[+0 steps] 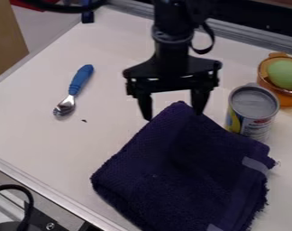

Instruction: Move the cannister at the left side of the blue bag

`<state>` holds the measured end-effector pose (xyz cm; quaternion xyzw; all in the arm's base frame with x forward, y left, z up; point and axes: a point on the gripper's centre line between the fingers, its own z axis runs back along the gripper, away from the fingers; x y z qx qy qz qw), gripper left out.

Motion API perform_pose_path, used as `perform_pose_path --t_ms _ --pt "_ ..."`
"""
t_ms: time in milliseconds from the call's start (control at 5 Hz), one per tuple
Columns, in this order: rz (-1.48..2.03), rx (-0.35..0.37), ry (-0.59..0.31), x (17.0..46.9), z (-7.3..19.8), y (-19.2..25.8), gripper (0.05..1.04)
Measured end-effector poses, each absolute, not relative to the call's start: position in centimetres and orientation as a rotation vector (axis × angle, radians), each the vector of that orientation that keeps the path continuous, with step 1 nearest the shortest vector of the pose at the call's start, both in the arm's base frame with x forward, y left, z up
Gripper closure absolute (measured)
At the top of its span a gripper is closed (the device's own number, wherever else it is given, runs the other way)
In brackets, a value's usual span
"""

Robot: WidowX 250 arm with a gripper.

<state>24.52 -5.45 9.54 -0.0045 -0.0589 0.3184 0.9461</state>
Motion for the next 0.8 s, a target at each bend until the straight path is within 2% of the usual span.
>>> perform_pose_path --t_ms 200,400,800 --pt "0.714 -0.072 -0.196 25.0 9.8 -8.7 0.084" --pt "0.753 -0.098 -0.204 26.1 9.7 -11.3 0.084" --pt "0.864 -0.161 -0.137 28.1 9.4 -15.0 0.084"
